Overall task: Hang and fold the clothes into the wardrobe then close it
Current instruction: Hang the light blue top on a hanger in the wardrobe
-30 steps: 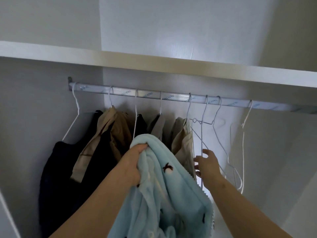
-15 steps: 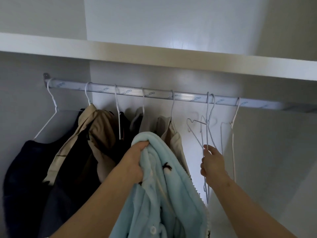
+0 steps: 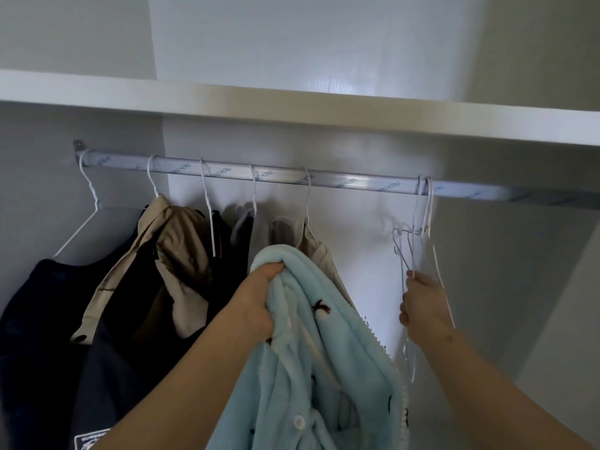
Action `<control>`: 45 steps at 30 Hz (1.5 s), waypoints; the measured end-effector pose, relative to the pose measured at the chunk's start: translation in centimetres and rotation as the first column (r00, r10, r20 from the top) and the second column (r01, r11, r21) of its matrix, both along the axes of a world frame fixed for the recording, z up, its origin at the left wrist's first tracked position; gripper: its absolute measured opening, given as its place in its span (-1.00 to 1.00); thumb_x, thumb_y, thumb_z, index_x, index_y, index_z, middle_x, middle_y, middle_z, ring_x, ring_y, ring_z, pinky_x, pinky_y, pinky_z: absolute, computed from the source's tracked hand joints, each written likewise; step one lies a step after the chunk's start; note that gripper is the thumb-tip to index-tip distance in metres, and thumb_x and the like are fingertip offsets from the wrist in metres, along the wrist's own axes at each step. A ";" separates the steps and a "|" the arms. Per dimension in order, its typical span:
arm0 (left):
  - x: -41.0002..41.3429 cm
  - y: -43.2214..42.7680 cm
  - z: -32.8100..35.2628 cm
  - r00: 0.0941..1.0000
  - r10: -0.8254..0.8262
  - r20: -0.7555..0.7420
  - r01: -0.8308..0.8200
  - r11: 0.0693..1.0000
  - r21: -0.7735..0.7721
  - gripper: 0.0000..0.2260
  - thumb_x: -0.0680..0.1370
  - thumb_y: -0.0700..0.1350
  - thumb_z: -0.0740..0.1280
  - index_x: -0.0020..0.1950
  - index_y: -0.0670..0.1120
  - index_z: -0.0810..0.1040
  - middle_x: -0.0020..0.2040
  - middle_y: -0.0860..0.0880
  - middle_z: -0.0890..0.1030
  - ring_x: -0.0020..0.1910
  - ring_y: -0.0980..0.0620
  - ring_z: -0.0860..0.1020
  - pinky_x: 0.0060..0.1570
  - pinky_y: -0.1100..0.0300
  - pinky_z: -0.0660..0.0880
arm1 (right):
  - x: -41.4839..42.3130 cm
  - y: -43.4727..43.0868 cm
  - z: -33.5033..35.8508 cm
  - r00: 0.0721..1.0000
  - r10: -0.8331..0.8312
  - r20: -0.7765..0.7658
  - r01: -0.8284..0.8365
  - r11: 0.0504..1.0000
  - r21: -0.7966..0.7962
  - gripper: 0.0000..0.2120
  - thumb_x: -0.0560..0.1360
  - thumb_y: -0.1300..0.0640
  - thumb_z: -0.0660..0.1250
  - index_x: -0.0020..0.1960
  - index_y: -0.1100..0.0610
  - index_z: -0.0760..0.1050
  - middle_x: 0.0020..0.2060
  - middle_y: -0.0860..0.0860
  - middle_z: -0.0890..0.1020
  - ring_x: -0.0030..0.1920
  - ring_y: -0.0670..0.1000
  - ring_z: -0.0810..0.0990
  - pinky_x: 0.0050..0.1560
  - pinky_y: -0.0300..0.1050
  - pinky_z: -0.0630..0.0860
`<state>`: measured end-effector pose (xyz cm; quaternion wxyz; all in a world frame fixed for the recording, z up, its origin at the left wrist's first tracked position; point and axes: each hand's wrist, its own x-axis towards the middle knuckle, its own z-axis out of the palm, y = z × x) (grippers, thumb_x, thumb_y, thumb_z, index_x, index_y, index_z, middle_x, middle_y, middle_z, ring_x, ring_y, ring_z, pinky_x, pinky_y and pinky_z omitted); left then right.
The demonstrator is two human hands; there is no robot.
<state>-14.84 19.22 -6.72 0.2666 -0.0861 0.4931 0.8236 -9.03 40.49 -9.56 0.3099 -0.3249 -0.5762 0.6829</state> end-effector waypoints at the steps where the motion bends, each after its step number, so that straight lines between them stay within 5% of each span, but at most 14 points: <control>1: 0.1 0.0 0.0 1.000 0.001 -0.002 -0.001 1.000 0.002 -0.69 0.50 0.02 0.35 0.11 -0.18 0.56 -0.16 -0.16 0.59 -0.20 -0.11 0.54 -0.26 0.01 0.45 | 0.0 -0.2 0.0 1.000 0.020 -0.002 -0.020 1.000 0.005 -0.68 0.59 0.25 0.06 0.26 0.10 0.45 -0.49 0.01 0.16 -0.59 -0.07 0.10 -0.61 -0.40 0.08; 10: 0.6 -2.2 0.3 1.000 0.024 0.020 -0.022 0.996 -0.081 -0.80 0.49 -0.03 0.37 -0.13 -0.17 0.58 -0.35 -0.16 0.61 -0.25 -0.11 0.52 -0.32 -0.01 0.42 | -1.0 -3.5 0.5 0.985 0.170 -0.026 -0.168 0.983 0.074 -0.70 0.55 0.29 0.16 0.21 0.08 0.51 -0.52 -0.01 0.29 -0.65 -0.11 0.16 -0.64 -0.34 0.14; 15: 1.3 -3.7 0.4 0.999 0.025 0.021 -0.023 0.995 -0.098 -0.80 0.48 -0.04 0.37 -0.07 -0.18 0.58 -0.20 -0.16 0.58 -0.23 -0.12 0.52 -0.31 -0.02 0.42 | -1.1 -5.1 -0.3 0.970 0.244 0.011 -0.244 0.968 0.058 -0.69 0.53 0.30 0.15 0.20 0.10 0.51 -0.67 -0.10 0.28 -0.69 -0.14 0.18 -0.66 -0.35 0.14; 22: 1.4 -6.0 0.8 0.999 0.040 0.029 -0.037 0.994 -0.102 -0.79 0.49 -0.04 0.37 -0.08 -0.19 0.57 -0.21 -0.17 0.57 -0.23 -0.12 0.51 -0.31 -0.04 0.41 | -1.7 -6.9 0.4 0.950 0.308 0.052 -0.311 0.948 0.061 -0.70 0.56 0.29 0.14 0.25 0.14 0.47 -0.51 0.02 0.29 -0.63 -0.10 0.20 -0.65 -0.35 0.14; 30: 1.3 -7.5 0.8 0.997 0.056 0.044 -0.051 0.993 -0.102 -0.80 0.49 -0.05 0.37 -0.15 -0.20 0.57 -0.25 -0.17 0.58 -0.25 -0.12 0.51 -0.33 -0.03 0.41 | -2.2 -8.5 1.1 0.955 0.296 0.014 -0.296 0.950 0.098 -0.70 0.57 0.26 0.16 0.25 0.11 0.50 -0.63 -0.07 0.31 -0.59 -0.09 0.21 -0.65 -0.32 0.16; 35: 1.9 -8.2 0.8 0.995 0.074 0.072 -0.066 0.992 -0.103 -0.79 0.48 -0.04 0.38 -0.13 -0.20 0.57 -0.24 -0.16 0.57 -0.26 -0.12 0.51 -0.31 -0.03 0.42 | -1.5 -9.9 -0.7 0.964 0.265 -0.001 -0.262 0.954 0.148 -0.76 0.53 0.29 0.19 0.09 0.11 0.57 -0.48 -0.02 0.43 -0.51 -0.05 0.32 -0.59 -0.30 0.27; 39: 2.8 -8.9 0.7 0.992 0.113 0.059 -0.109 0.992 -0.068 -0.80 0.49 -0.06 0.37 -0.03 -0.18 0.59 -0.23 -0.16 0.57 -0.25 -0.10 0.52 -0.30 -0.01 0.42 | -1.2 -10.9 -2.3 0.968 0.252 0.022 -0.252 0.956 0.151 -0.84 0.49 0.28 0.23 -0.04 0.15 0.58 -0.26 0.06 0.53 -0.32 0.00 0.40 -0.21 -0.15 0.41; 43: 3.5 -9.7 -0.5 0.992 0.129 0.010 -0.129 0.992 0.000 -0.68 0.57 -0.06 0.27 0.26 -0.19 0.50 -0.20 -0.12 0.54 -0.23 -0.02 0.49 0.03 0.06 0.43 | 0.7 -12.0 -3.5 0.969 0.245 0.029 -0.246 0.952 0.183 -0.85 0.47 0.28 0.26 -0.23 0.10 0.52 -0.47 -0.03 0.42 -0.44 -0.01 0.31 -0.40 -0.20 0.28; 45: 4.2 -10.2 -1.1 0.995 0.098 -0.027 -0.098 0.995 0.004 -0.72 0.60 -0.08 0.22 0.25 -0.16 0.50 -0.20 -0.11 0.53 -0.25 -0.01 0.50 0.00 0.07 0.46 | 2.2 -12.6 -4.1 0.972 0.236 0.022 -0.236 0.954 0.186 -0.81 0.44 0.30 0.26 -0.31 0.11 0.45 -0.58 -0.08 0.37 -0.50 -0.04 0.26 -0.45 -0.22 0.22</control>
